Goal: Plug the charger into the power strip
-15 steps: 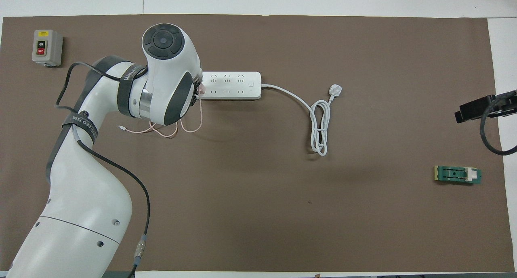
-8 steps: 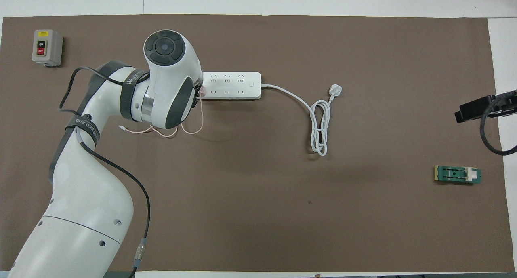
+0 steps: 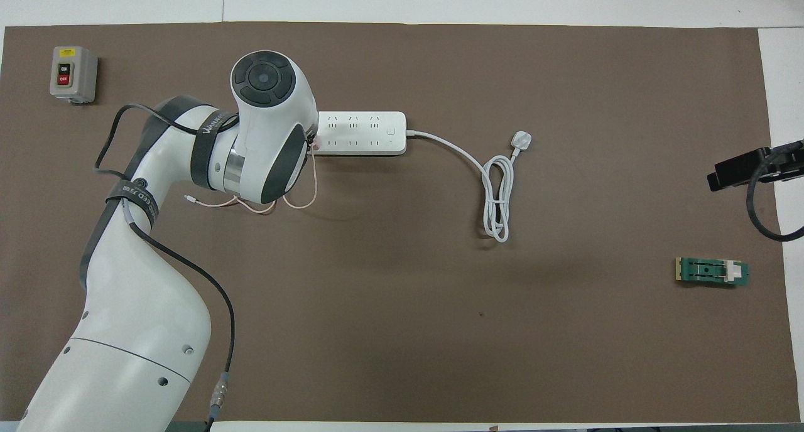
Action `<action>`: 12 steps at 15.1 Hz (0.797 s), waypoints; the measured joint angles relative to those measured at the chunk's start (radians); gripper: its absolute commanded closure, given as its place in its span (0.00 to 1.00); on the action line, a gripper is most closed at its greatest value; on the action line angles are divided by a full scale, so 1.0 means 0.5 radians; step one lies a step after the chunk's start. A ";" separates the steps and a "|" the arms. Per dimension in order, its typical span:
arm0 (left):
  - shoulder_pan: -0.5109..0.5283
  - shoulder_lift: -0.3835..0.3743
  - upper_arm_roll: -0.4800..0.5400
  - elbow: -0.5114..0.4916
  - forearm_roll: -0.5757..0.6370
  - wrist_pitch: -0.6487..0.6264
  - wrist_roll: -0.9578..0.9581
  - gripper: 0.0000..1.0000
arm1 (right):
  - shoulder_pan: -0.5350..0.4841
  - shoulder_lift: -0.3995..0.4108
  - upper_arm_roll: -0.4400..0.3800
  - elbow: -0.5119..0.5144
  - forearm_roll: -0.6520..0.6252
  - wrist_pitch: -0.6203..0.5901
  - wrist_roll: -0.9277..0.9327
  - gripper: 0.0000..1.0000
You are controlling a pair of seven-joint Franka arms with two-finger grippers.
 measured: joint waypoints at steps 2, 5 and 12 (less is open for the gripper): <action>-0.012 0.004 0.002 0.003 0.034 -0.001 -0.002 1.00 | 0.000 0.000 0.000 0.000 0.000 0.000 0.000 0.00; -0.024 0.006 0.010 0.004 0.046 -0.002 -0.011 1.00 | 0.000 0.000 0.000 0.000 0.000 0.000 0.000 0.00; -0.023 0.007 0.011 0.004 0.043 -0.001 -0.016 1.00 | 0.000 0.000 0.000 0.000 0.000 0.000 0.000 0.00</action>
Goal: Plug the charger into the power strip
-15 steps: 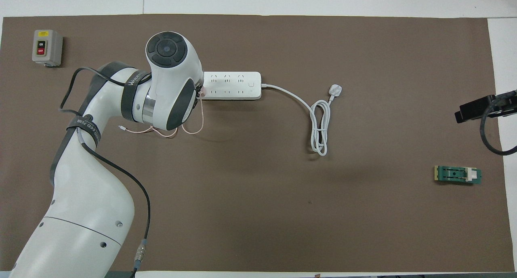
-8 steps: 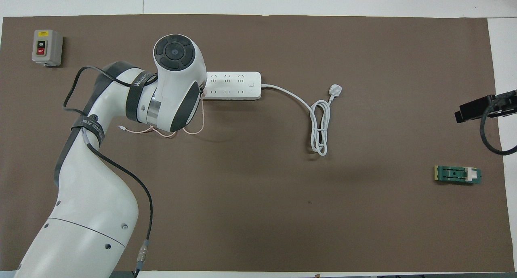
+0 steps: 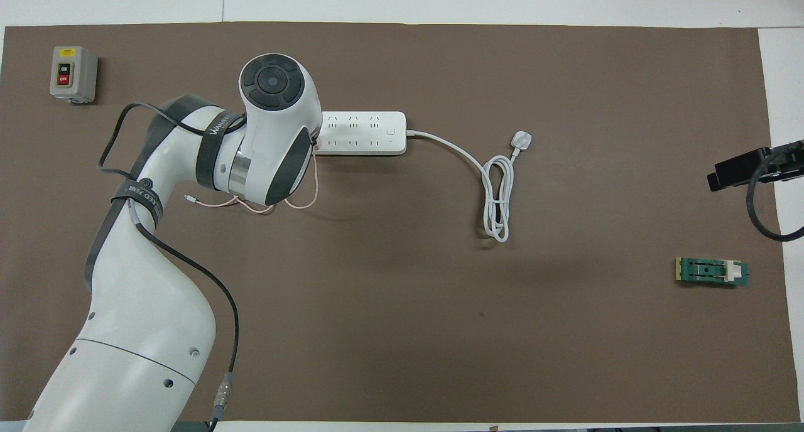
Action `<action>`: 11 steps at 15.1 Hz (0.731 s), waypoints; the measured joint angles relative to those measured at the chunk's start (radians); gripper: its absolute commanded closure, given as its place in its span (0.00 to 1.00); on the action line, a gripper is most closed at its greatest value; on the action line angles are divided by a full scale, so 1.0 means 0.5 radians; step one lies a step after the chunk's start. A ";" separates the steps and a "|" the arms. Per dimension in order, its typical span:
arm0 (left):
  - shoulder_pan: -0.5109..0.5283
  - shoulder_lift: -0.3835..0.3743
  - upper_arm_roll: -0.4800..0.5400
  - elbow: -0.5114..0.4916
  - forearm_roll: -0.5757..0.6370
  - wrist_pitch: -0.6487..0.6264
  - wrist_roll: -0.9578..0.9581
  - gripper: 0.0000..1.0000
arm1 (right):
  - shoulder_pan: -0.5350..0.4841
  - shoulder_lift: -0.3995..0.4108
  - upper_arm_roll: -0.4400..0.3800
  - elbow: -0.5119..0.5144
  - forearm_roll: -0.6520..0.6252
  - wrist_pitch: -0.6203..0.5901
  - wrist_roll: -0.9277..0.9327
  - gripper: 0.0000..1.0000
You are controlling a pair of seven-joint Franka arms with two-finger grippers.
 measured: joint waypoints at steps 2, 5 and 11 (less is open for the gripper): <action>0.002 0.000 0.000 0.000 -0.005 0.000 0.000 1.00 | 0.000 0.000 0.000 0.000 0.000 0.000 0.000 0.00; 0.011 0.002 -0.004 0.002 -0.017 -0.003 0.000 1.00 | 0.000 0.000 0.000 0.000 0.000 0.000 0.000 0.00; 0.041 0.031 -0.020 0.040 -0.054 -0.035 0.002 1.00 | 0.000 0.000 0.000 0.000 0.000 0.000 0.000 0.00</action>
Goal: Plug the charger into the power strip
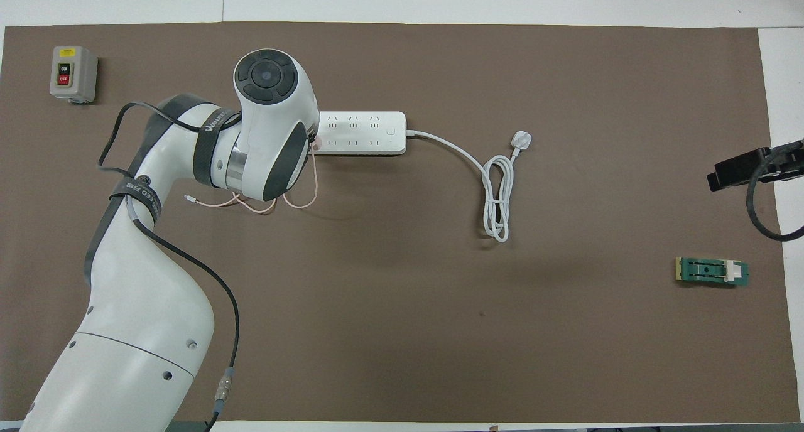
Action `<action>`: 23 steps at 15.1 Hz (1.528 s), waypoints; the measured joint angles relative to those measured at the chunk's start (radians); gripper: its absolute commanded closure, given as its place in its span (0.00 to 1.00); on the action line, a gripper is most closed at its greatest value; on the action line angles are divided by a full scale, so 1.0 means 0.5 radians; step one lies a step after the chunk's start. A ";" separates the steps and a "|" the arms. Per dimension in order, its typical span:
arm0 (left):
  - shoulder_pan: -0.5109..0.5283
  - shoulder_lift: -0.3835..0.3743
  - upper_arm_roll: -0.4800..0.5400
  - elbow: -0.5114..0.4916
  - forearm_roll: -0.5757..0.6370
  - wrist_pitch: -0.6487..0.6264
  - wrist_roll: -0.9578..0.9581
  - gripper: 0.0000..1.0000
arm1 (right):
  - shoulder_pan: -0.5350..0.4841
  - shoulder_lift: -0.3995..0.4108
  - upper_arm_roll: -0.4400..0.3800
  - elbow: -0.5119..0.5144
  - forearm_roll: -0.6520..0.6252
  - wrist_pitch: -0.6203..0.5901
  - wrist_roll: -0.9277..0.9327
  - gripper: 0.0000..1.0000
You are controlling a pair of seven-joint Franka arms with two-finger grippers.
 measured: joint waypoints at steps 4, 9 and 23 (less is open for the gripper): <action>0.003 0.007 -0.005 0.014 0.007 -0.015 0.005 1.00 | 0.000 0.000 0.000 0.000 0.000 0.000 0.000 0.00; 0.007 0.045 -0.005 0.002 0.008 -0.026 0.044 0.00 | 0.000 0.000 0.000 0.000 0.000 0.000 0.000 0.00; 0.178 -0.452 0.007 0.065 0.003 -0.379 0.720 0.00 | 0.000 0.000 0.000 0.000 0.000 0.000 0.000 0.00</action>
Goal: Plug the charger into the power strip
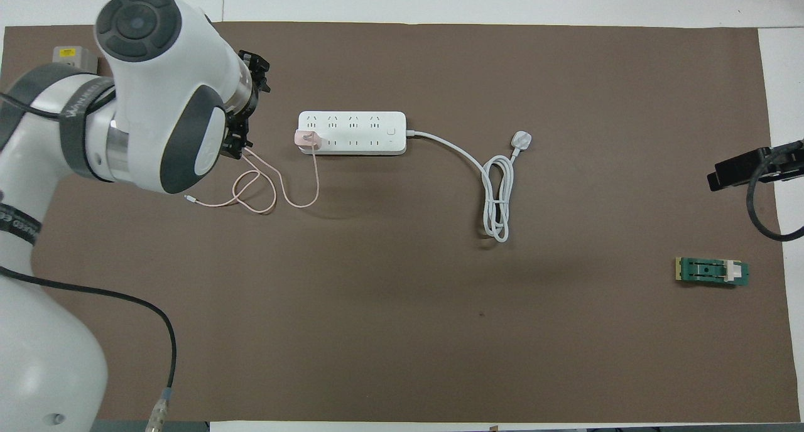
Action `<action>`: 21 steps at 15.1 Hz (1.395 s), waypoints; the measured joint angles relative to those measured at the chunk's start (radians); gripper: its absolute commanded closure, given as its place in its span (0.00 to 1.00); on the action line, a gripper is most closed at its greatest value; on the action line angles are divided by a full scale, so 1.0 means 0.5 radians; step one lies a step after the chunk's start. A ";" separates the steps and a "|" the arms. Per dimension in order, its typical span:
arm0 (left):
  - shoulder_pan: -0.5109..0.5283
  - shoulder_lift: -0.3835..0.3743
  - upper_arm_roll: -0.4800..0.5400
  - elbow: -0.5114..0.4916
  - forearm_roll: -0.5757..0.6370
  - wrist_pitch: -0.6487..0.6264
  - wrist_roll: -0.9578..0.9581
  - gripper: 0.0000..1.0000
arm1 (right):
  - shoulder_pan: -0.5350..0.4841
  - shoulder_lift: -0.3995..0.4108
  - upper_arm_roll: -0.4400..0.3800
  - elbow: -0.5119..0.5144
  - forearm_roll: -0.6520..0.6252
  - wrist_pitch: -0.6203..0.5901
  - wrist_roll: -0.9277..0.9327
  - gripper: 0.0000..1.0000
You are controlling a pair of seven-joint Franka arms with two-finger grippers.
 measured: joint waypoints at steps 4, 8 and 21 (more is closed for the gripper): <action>0.163 -0.233 0.015 0.004 -0.001 -0.230 0.629 0.00 | 0.000 0.000 0.000 0.000 0.000 0.000 0.000 0.00; 0.364 -0.473 0.023 0.003 -0.003 -0.506 1.373 0.00 | 0.000 -0.001 0.000 0.000 0.000 0.000 0.000 0.00; 0.603 -0.978 -0.023 -0.329 0.028 -0.779 2.664 0.00 | 0.000 -0.001 0.000 0.000 0.000 0.000 0.000 0.00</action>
